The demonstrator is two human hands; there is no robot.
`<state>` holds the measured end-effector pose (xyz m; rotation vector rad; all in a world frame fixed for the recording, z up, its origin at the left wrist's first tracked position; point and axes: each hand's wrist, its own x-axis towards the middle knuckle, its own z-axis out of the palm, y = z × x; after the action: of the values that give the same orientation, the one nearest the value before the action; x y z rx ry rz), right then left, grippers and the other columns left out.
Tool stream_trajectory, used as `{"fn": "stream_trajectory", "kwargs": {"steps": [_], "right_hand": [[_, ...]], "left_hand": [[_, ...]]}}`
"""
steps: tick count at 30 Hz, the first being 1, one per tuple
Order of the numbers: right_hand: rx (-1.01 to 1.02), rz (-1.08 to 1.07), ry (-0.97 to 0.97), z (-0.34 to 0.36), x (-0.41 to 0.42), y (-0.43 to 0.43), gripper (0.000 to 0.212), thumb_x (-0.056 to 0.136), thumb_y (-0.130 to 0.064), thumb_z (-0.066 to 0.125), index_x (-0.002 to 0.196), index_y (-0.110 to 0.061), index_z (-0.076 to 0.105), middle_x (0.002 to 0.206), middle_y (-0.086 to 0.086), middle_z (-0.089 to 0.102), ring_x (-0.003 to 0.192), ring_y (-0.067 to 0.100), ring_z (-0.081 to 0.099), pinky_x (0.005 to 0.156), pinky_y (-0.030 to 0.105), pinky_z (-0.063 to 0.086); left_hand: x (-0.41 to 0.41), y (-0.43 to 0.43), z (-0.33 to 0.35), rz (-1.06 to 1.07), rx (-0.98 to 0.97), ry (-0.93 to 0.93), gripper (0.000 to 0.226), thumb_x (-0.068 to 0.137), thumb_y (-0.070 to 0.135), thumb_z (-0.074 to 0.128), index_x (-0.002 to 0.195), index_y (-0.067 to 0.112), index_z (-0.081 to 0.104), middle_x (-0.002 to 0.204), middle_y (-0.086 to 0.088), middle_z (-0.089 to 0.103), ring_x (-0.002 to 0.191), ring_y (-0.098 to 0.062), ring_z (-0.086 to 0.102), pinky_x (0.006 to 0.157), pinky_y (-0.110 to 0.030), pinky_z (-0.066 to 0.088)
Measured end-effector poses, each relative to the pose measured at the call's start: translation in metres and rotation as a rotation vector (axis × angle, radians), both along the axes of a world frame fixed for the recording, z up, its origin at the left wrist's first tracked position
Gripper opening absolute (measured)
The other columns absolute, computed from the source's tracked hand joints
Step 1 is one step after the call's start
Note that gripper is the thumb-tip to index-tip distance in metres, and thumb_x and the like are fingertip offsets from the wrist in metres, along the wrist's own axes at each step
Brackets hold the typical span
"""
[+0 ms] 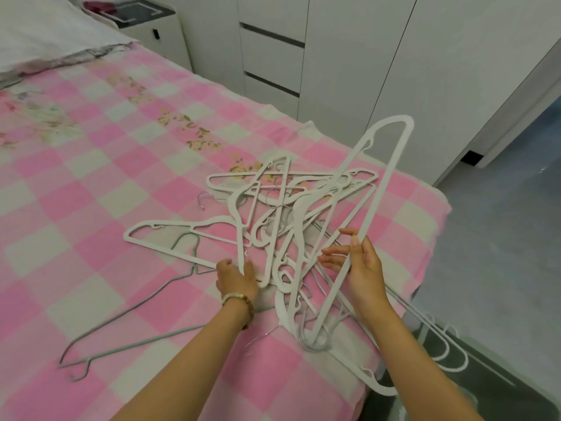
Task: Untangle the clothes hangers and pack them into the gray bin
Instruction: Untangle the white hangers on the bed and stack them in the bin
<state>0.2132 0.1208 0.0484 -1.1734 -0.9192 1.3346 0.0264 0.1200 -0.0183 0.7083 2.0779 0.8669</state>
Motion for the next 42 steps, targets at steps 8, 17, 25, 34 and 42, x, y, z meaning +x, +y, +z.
{"fn": "stream_trajectory", "kwargs": {"steps": [8,17,25,34,42], "right_hand": [[0.047,-0.038,-0.092,-0.013,0.014,-0.002,0.026,0.102,-0.023,0.033,0.116,-0.027,0.054,0.085,0.010,0.072,0.072,0.017,0.071,0.066,0.022,0.057],[-0.228,0.276,-0.610,-0.069,0.059,-0.065,0.021,0.094,-0.033,0.050,0.114,-0.030,0.057,0.119,-0.001,0.052,0.115,0.016,0.051,0.093,0.024,0.040],[0.252,0.546,-1.210,-0.084,0.037,-0.106,0.037,0.077,-0.052,0.065,0.109,-0.033,0.066,0.127,-0.006,0.045,0.122,0.015,0.033,0.103,0.025,0.019],[0.577,0.618,-1.309,-0.053,0.021,-0.089,0.019,0.083,-0.033,0.063,0.095,-0.020,0.071,0.094,-0.006,0.061,0.098,0.017,0.052,0.085,0.023,0.025],[0.532,0.434,-1.065,-0.033,0.015,-0.091,0.011,0.075,-0.027,0.075,0.082,-0.019,0.073,0.079,-0.007,0.068,0.085,0.014,0.058,0.074,0.016,0.024]], "left_hand": [[0.039,-0.039,-0.008,-0.785,0.247,0.090,0.024,0.096,0.032,0.042,0.088,0.016,0.058,0.073,-0.006,0.059,0.075,-0.028,0.053,0.074,-0.037,0.045],[0.042,-0.062,-0.010,-0.269,0.233,-0.532,0.006,0.092,0.006,0.053,0.090,0.003,0.057,0.069,-0.010,0.059,0.044,-0.007,0.063,0.044,-0.023,0.054],[0.041,-0.081,-0.019,-0.023,0.289,-0.507,0.008,0.094,0.012,0.050,0.089,0.006,0.051,0.070,-0.012,0.058,0.042,-0.015,0.063,0.047,-0.025,0.056],[0.042,-0.084,-0.005,0.021,0.349,-0.525,0.007,0.094,0.011,0.051,0.089,0.008,0.054,0.076,-0.008,0.067,0.050,-0.015,0.068,0.053,-0.027,0.059],[0.047,-0.084,0.010,-0.171,0.414,-0.308,0.005,0.091,0.011,0.056,0.091,0.008,0.060,0.068,-0.004,0.061,0.059,-0.005,0.063,0.050,-0.020,0.055]]}}
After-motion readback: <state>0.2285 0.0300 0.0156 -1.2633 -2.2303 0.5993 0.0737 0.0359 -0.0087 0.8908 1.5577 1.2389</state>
